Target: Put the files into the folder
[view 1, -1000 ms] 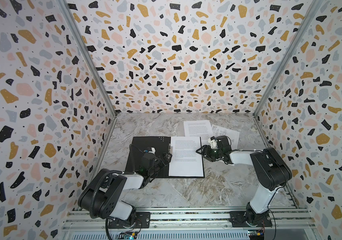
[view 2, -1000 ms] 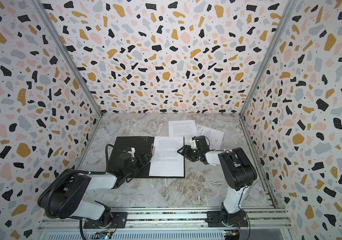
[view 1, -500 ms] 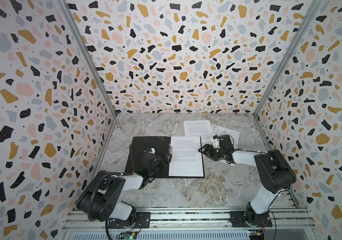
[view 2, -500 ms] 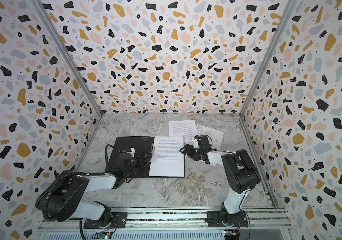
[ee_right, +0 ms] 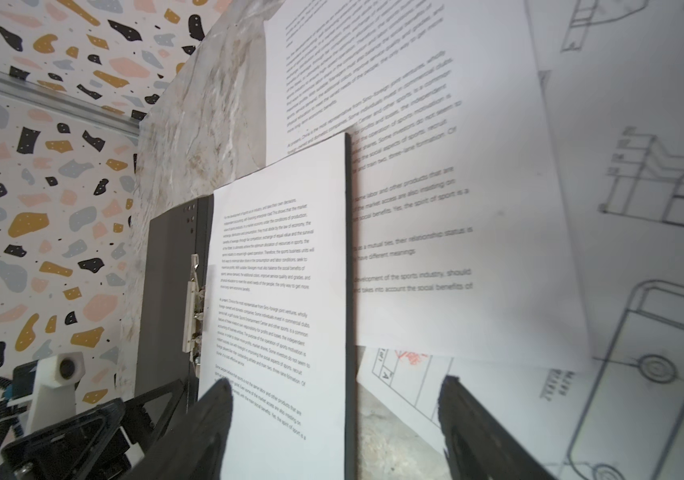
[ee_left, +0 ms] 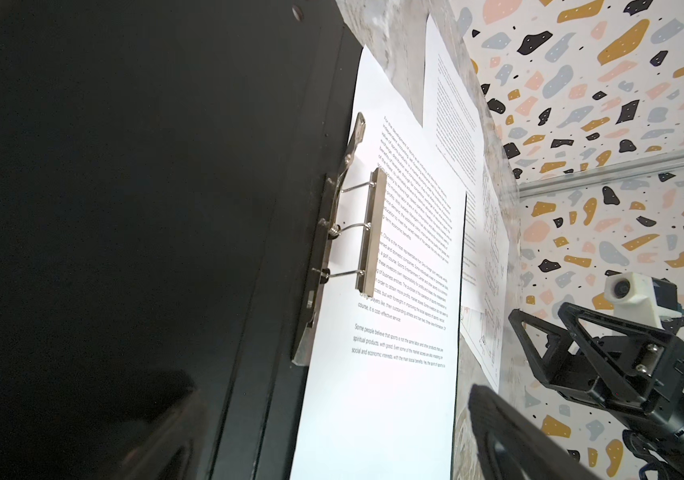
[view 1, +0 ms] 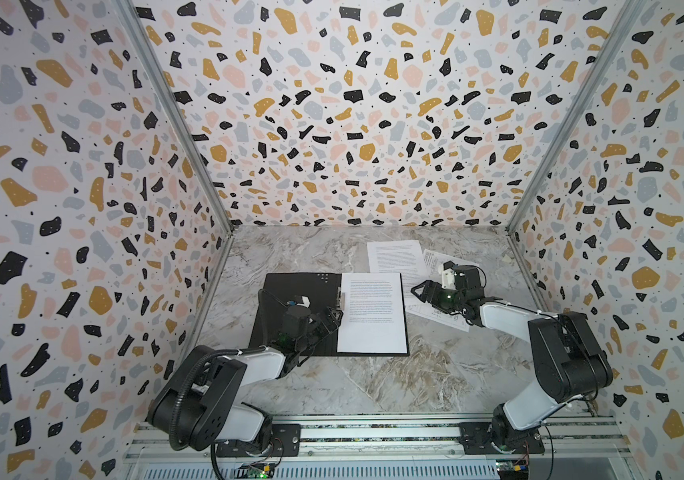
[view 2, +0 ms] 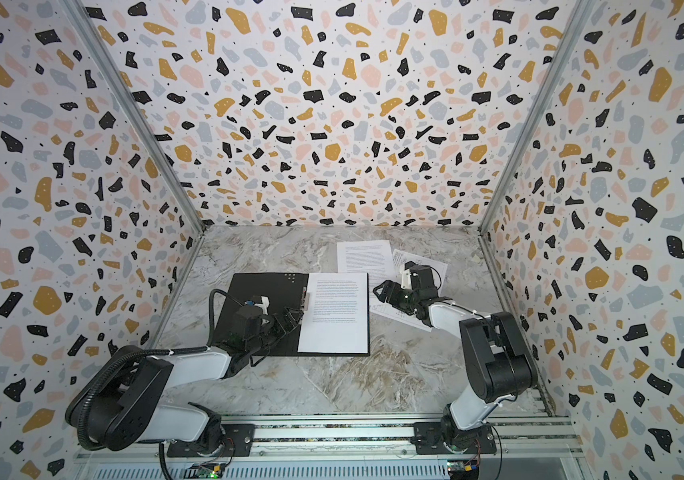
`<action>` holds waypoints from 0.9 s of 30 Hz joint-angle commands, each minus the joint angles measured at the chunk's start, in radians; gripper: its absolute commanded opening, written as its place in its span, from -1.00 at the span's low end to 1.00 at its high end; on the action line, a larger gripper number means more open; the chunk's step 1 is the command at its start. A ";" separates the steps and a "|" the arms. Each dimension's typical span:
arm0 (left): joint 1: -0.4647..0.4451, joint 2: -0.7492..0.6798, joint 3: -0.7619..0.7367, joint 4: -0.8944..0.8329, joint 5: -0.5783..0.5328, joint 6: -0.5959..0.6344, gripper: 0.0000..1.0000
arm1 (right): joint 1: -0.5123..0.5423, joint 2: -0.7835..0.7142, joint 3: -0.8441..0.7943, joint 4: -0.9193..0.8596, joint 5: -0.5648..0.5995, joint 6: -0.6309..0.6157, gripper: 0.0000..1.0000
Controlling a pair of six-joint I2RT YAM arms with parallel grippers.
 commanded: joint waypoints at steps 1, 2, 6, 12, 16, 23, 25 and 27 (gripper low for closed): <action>-0.003 -0.022 0.025 -0.073 -0.034 0.031 0.99 | -0.024 -0.033 -0.010 -0.018 0.031 -0.040 0.57; -0.004 -0.027 0.028 -0.079 -0.038 0.033 0.99 | -0.028 -0.034 -0.012 -0.021 0.036 -0.043 0.57; -0.010 -0.039 0.037 -0.095 -0.049 0.036 0.99 | -0.050 -0.036 -0.019 -0.040 0.054 -0.055 0.57; -0.020 -0.060 0.056 -0.127 -0.071 0.041 0.99 | -0.077 -0.035 -0.037 -0.081 0.092 -0.059 0.57; -0.028 -0.071 0.068 -0.142 -0.083 0.043 0.99 | -0.097 -0.031 -0.051 -0.102 0.103 -0.061 0.58; -0.041 -0.083 0.086 -0.165 -0.104 0.043 0.99 | -0.117 -0.011 -0.061 -0.158 0.119 -0.067 0.57; -0.043 -0.091 0.091 -0.175 -0.113 0.043 0.99 | -0.123 -0.016 -0.076 -0.171 0.121 -0.066 0.55; -0.045 -0.101 0.095 -0.183 -0.120 0.044 0.99 | -0.128 -0.031 -0.102 -0.173 0.121 -0.063 0.53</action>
